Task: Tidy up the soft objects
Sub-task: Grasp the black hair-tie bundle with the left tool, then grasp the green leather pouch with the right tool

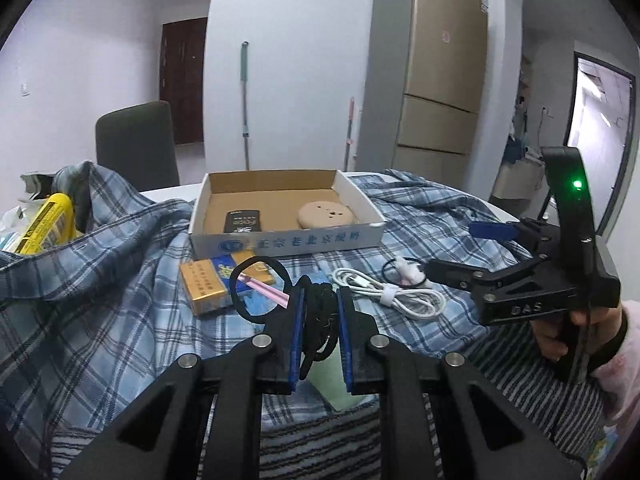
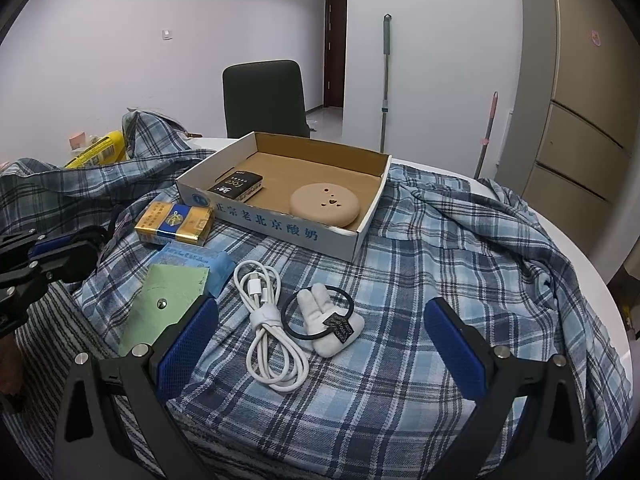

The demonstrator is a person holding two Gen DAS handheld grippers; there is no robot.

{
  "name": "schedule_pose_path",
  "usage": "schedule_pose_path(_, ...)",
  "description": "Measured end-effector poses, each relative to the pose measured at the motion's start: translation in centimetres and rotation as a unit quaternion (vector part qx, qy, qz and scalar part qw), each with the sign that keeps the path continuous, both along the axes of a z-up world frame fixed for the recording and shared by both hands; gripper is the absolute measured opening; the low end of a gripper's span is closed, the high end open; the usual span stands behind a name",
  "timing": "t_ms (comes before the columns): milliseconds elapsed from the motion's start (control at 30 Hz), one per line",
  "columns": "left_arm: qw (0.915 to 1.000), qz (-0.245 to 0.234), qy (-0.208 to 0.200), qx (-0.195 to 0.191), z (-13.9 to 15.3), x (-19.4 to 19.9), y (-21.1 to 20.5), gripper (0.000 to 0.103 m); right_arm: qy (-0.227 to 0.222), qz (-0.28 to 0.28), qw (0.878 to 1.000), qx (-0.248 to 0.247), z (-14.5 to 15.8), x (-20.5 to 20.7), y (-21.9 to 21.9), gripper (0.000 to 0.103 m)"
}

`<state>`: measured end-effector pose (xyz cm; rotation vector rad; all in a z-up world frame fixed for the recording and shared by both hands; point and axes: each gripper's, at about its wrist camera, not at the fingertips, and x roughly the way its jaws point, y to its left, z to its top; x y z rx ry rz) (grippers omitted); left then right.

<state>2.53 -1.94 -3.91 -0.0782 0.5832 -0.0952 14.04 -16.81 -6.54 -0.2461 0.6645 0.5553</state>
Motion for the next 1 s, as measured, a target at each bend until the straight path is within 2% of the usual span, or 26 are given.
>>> schedule_pose_path(133,0.9996,0.029,0.005,-0.001,-0.1,0.2,0.8,0.017,0.030,-0.006,1.000,0.000,0.0,0.4,0.6,0.102)
schedule_pose_path(267,0.9969,0.075,-0.002,-0.023,0.1,-0.2,2.6,0.017,0.066,-0.029,0.996,-0.045,-0.4,-0.4,2.8,0.102)
schedule_pose_path(400,0.9935,0.110,-0.011,-0.027,0.5,-0.8,4.0,0.017,0.072,-0.049,0.994,-0.062,-1.2,-2.4,5.6,0.102)
schedule_pose_path(567,0.9916,0.123,-0.003,-0.041,0.5,-0.7,4.9,0.017,0.104,-0.066,0.992,-0.032,-2.0,-4.2,8.1,0.102)
schedule_pose_path(700,0.9908,0.128,0.029,-0.036,0.4,-0.3,5.2,0.017,0.086,-0.065,0.994,-0.023,-2.0,-5.2,9.7,0.102)
schedule_pose_path(833,0.9898,0.138,0.023,-0.024,0.3,-1.6,5.8,0.017,0.066,-0.040,0.997,-0.023,-2.9,-5.3,10.6,0.099)
schedule_pose_path(900,0.9890,0.137,0.027,-0.049,-0.3,-1.7,6.7,0.017,0.044,-0.038,0.998,-0.009,-2.8,-5.4,10.3,0.098)
schedule_pose_path(1000,0.9873,0.135,0.024,-0.080,-0.7,-2.1,8.0,0.017,0.085,-0.017,0.996,0.018,-3.6,-4.9,10.3,0.098)
